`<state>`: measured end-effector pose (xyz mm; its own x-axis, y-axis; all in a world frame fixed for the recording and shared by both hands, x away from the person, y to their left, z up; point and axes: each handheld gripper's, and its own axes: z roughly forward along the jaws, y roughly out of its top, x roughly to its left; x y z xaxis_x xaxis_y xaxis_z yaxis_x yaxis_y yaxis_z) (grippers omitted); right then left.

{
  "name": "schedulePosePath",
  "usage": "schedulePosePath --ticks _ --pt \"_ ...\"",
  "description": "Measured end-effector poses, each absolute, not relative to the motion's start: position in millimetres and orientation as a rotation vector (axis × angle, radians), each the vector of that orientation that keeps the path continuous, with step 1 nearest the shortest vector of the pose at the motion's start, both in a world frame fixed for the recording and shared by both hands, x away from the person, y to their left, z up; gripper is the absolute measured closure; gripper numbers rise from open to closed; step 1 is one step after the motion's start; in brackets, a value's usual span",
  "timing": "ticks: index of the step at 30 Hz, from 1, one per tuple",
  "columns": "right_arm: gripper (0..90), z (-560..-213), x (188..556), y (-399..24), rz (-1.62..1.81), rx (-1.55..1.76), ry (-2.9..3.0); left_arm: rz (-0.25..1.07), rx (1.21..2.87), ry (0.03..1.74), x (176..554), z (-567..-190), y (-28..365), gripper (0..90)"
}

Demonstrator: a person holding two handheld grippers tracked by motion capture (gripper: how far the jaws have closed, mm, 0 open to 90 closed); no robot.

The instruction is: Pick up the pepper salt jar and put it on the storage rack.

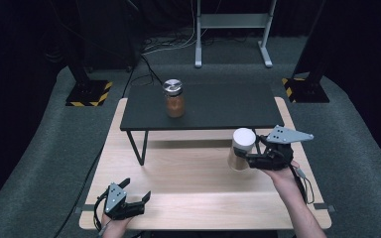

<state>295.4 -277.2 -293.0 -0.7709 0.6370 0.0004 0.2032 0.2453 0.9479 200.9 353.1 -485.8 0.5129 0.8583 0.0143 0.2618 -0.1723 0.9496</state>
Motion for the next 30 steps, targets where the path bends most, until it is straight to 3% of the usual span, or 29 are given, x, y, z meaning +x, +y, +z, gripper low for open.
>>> schedulePosePath --ticks 30 --pt "33.5 -202.7 342.5 -250.0 1.472 0.912 2.042 0.701 1.709 0.952 202.1 -485.2 354.4 8.4"
